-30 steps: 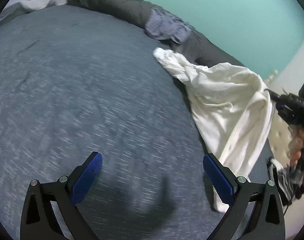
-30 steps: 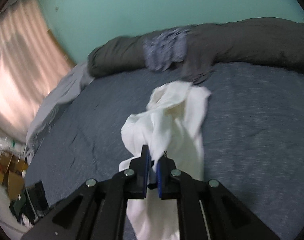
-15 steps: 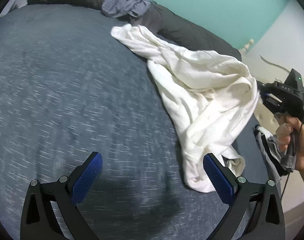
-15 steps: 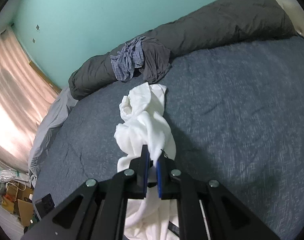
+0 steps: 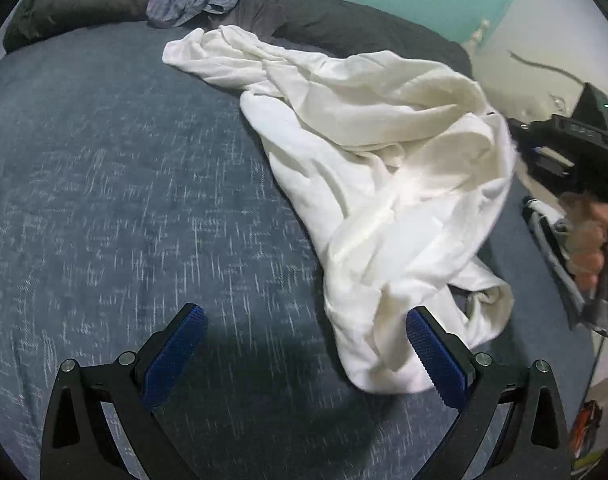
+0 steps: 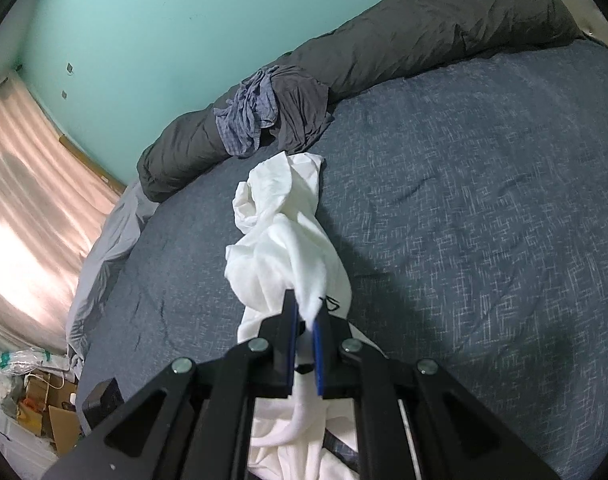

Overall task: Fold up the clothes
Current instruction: 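Grasp the white garment with the left tool while the right tool holds it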

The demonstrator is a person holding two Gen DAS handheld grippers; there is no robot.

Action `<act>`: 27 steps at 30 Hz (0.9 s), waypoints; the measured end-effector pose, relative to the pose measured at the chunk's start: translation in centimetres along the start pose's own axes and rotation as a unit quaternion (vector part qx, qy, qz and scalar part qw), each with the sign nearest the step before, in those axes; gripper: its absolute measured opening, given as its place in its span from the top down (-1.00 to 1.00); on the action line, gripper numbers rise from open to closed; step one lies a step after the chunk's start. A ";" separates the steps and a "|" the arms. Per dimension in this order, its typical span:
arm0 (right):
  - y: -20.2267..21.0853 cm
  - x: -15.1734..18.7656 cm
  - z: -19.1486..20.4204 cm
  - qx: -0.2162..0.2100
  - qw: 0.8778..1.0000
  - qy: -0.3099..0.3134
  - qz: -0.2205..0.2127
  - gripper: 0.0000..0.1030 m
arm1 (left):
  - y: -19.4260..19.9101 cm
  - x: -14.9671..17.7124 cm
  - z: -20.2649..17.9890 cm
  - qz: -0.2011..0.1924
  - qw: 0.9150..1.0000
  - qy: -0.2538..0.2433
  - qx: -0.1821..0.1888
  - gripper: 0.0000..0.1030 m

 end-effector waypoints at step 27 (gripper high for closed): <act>1.6 0.4 0.2 -0.028 1.000 -0.007 0.001 0.88 | -2.9 0.3 -2.1 0.038 0.997 -0.008 0.061 0.85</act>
Point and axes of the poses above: each gripper's, at about its wrist camera, not at the fingertips, and y roughly against the way its jaws point, z to its left, x to its underside, the point moved 5 cm from there along -y, roughly the way its jaws point, and after that the axes turned 15 degrees about -z, right-handed, at the moved point
